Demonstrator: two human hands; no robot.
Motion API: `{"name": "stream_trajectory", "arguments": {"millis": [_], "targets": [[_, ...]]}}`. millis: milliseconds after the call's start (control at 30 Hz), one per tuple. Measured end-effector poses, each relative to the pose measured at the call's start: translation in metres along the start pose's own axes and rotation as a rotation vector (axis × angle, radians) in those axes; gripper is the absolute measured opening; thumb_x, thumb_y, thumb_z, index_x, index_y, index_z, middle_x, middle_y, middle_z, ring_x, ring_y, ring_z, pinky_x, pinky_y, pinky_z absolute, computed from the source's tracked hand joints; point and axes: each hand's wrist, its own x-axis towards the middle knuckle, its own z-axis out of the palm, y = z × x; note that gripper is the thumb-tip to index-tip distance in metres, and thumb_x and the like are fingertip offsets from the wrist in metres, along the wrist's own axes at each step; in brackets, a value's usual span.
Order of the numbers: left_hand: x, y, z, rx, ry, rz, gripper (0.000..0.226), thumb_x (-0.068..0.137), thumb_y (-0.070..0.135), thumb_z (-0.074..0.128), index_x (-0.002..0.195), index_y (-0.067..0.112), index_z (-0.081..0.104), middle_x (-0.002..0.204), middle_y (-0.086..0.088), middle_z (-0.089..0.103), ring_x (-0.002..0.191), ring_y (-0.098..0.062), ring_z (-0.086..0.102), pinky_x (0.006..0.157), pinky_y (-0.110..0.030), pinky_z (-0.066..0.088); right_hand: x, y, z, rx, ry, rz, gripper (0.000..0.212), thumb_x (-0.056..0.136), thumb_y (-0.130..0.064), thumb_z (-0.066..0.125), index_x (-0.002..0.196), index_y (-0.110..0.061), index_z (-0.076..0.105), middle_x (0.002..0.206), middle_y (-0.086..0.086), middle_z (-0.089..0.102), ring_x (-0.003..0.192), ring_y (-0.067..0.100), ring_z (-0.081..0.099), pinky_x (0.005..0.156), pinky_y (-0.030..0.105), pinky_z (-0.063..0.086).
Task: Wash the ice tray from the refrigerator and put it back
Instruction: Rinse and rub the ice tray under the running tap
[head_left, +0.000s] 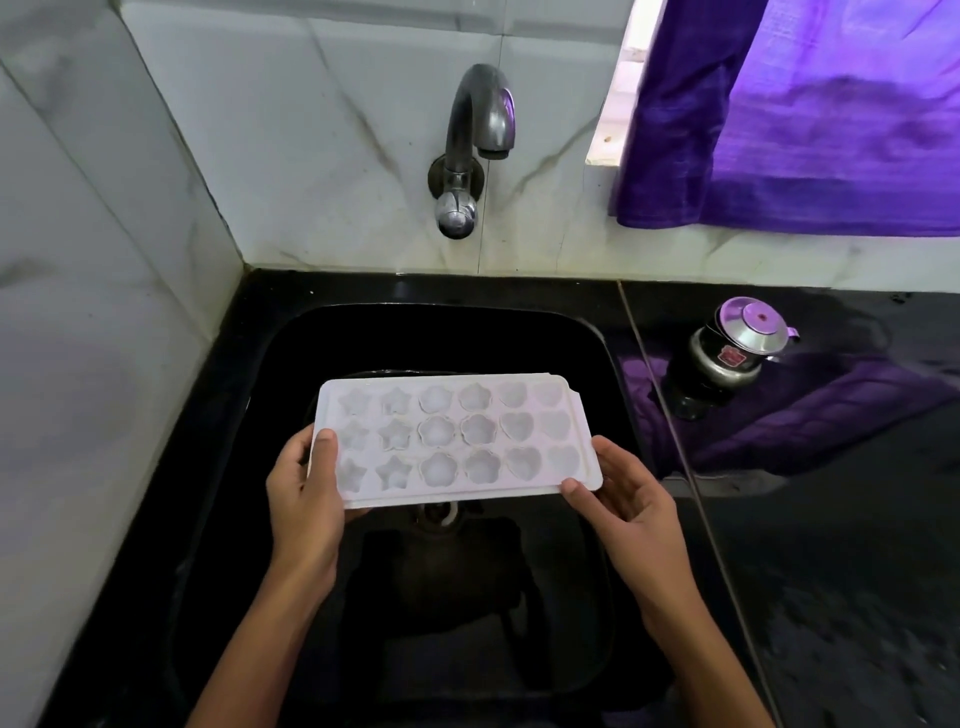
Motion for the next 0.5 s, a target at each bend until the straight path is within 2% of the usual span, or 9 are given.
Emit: {"name": "stream_trajectory", "arguments": {"millis": [100,200,333,400,500], "targets": [[0.02,0.002,0.006,0.014,0.05,0.005,0.018,0.098,0.025,0.045,0.108,0.018,0.058,0.097,0.001,0.066,0.088,-0.016,0.065,0.064,-0.029,0.05,0.029,-0.011,0.011,-0.134,0.056,-0.017,0.046,0.083,-0.021,0.069,0.127,-0.025,0.055,0.12,-0.017,0.059,0.109,-0.009,0.054,0.09,0.012,0.044],[0.038,0.002,0.012,0.024,0.104,0.0,0.027,0.098,0.025,0.046,0.119,0.011,0.056,0.093,0.005,0.062,0.081,-0.009,0.062,0.06,-0.022,0.046,0.07,-0.034,0.027,-0.222,0.13,-0.121,0.043,0.086,-0.025,0.066,0.127,-0.024,0.054,0.123,-0.016,0.056,0.113,-0.006,0.05,0.088,0.008,0.038],[0.055,0.003,0.019,0.015,0.155,-0.024,0.021,0.098,0.022,0.046,0.115,0.015,0.055,0.088,0.006,0.06,0.075,-0.007,0.059,0.044,-0.011,0.047,0.136,-0.075,0.063,-0.159,0.049,-0.176,0.043,0.09,-0.024,0.062,0.131,-0.016,0.051,0.124,-0.008,0.056,0.115,0.002,0.051,0.095,0.016,0.039],[0.061,0.002,0.02,0.014,0.168,-0.034,0.016,0.098,0.021,0.046,0.112,0.018,0.053,0.087,0.006,0.059,0.075,-0.008,0.059,0.041,-0.009,0.045,0.173,-0.093,0.085,-0.006,-0.064,-0.012,0.05,0.091,-0.031,0.06,0.135,-0.012,0.047,0.132,-0.001,0.053,0.121,0.011,0.05,0.097,0.021,0.039],[0.066,0.002,0.021,0.024,0.167,-0.046,0.016,0.098,0.022,0.047,0.11,0.017,0.055,0.087,0.004,0.061,0.074,-0.01,0.06,0.041,-0.01,0.046,0.223,-0.117,0.117,0.398,-0.269,0.4,0.068,0.089,-0.04,0.06,0.14,-0.002,0.035,0.139,0.018,0.043,0.13,0.032,0.043,0.109,0.039,0.034]]}}
